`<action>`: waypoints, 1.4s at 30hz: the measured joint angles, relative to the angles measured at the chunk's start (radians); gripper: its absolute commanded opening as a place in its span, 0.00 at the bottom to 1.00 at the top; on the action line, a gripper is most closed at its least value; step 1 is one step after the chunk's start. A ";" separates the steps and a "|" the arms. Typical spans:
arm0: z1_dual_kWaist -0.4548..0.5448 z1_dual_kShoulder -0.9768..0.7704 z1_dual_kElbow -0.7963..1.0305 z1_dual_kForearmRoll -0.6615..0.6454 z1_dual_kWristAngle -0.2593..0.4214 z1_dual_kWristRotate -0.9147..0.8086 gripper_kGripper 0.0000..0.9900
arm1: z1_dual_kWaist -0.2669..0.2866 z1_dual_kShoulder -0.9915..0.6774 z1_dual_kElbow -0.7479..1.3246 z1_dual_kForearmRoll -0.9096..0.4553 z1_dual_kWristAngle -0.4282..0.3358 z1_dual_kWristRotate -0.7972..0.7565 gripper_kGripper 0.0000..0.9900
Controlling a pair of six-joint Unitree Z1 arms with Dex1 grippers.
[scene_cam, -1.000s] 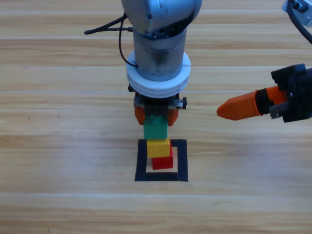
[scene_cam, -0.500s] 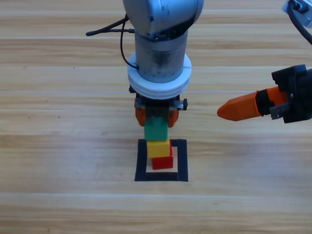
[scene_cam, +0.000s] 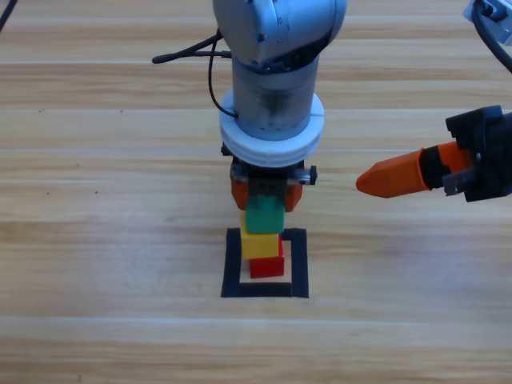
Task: Stack the blocks in the rectangular block: red at the bottom, yellow in the middle, green on top
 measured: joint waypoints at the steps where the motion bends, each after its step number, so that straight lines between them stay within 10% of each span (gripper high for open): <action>1: -0.001 0.001 0.000 0.000 0.000 0.000 0.04 | 0.000 0.000 0.000 -0.001 0.000 0.000 1.00; 16: -0.001 0.009 0.000 0.000 0.000 0.000 0.09 | 0.000 0.000 0.002 -0.001 0.000 0.000 1.00; 22: -0.001 0.009 0.001 0.000 0.000 0.000 0.40 | 0.000 0.000 0.002 -0.002 0.000 0.000 1.00; 24: -0.001 0.009 0.001 0.000 0.000 0.000 0.82 | 0.000 0.000 0.003 -0.004 0.000 0.000 1.00; 26: -0.001 0.009 0.001 0.000 0.000 0.000 0.99 | 0.000 0.000 0.007 -0.011 0.000 0.000 1.00; 42: -0.007 -0.066 0.000 0.000 0.038 -0.011 1.00 | 0.000 0.000 0.018 -0.015 0.000 0.000 1.00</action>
